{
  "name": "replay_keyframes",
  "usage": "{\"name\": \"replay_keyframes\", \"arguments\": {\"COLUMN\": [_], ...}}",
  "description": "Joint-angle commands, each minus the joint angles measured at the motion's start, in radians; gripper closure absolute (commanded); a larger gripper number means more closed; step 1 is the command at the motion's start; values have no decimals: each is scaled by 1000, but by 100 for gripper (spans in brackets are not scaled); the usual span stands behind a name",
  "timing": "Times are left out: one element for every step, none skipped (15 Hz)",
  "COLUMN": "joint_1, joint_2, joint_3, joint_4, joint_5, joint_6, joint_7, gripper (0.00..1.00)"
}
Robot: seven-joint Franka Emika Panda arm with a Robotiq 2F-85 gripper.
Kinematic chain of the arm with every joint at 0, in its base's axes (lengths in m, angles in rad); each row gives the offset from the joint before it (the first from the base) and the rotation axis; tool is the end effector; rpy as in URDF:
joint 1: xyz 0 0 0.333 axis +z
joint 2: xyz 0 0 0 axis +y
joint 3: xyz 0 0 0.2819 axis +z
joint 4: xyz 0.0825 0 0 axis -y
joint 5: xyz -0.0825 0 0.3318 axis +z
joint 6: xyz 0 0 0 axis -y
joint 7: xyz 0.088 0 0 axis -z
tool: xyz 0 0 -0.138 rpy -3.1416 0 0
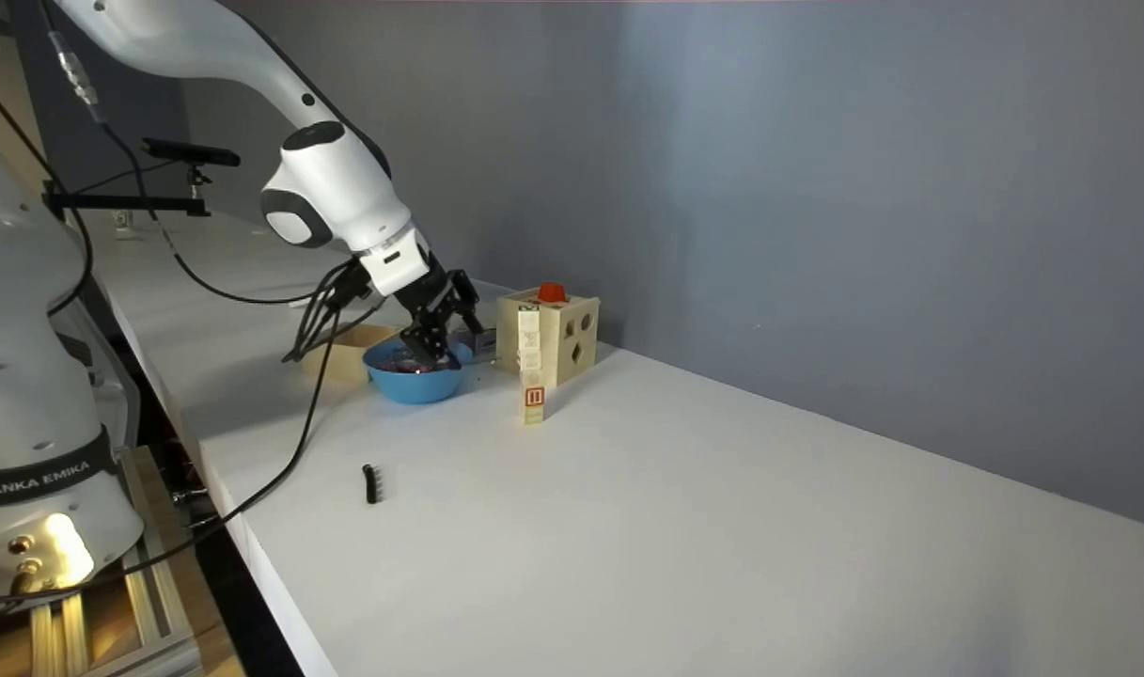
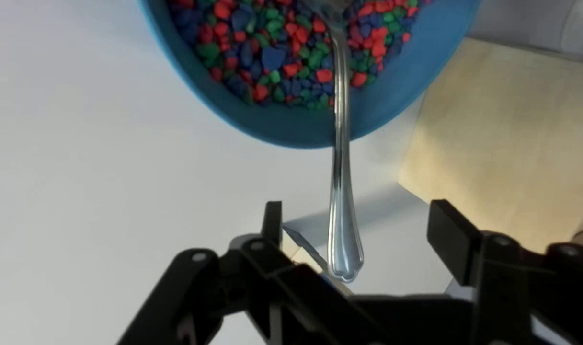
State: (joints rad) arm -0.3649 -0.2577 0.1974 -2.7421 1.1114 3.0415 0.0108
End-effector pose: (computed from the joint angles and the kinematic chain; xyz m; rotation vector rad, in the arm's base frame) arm 0.3736 -0.1335 0.3201 -2.2193 1.6017 -0.7375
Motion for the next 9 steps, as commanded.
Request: {"name": "replay_keyframes", "arguments": {"joint_1": [-41, -48, -61, -67, -37, -43, -45, -46, -47], "joint_2": [-76, -84, -73, -86, -46, -54, -59, -62, -63], "joint_3": [11, 9, 12, 13, 0, 0, 0, 0, 0], "joint_4": [-23, -21, -3, -4, 1, 1, 1, 1, 1], "joint_5": [-13, -16, -15, -25, 0, 0, 0, 0, 0], "joint_6": [-48, -70, -97, -121, -64, -81, -89, -93, -94], "joint_7": [31, 33, 25, 41, 2, 3, 4, 4, 5], "gripper": [0, 0, 0, 0, 0, 0, 0, 0, 0]}}
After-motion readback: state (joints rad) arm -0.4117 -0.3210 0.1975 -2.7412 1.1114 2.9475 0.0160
